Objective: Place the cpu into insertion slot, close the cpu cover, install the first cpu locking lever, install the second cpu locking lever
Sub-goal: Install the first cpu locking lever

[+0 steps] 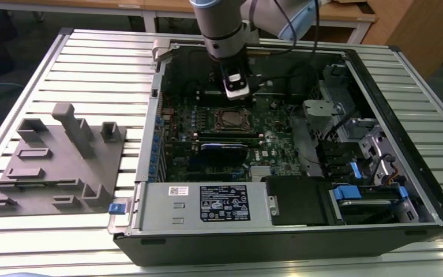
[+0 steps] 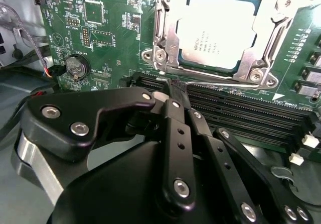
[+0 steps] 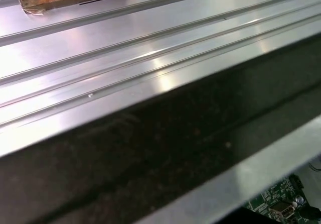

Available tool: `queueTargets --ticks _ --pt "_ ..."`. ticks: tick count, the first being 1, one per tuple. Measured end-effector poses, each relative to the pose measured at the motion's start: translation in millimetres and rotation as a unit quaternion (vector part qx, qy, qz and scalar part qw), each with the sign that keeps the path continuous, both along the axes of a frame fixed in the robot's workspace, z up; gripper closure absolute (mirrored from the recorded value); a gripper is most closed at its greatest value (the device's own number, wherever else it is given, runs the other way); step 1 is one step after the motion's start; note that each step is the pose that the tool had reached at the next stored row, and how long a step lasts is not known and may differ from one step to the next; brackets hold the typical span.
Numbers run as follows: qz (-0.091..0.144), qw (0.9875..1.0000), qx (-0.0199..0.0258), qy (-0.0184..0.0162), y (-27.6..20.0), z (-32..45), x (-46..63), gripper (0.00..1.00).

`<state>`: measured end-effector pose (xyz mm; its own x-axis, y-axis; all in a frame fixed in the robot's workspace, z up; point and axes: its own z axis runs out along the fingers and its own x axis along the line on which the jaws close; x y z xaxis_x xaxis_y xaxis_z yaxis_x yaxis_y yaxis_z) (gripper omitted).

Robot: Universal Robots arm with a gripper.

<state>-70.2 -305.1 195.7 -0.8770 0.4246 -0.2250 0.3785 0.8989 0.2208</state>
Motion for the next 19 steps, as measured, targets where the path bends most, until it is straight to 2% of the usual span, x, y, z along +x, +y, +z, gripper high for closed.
queueTargets --ticks 8,19 --pt "-0.003 0.9999 -0.0021 -0.0106 0.0 -2.3 -4.2 0.89" --pt "-0.009 0.9997 -0.0045 -0.0211 0.0 -5.4 -7.8 0.89"
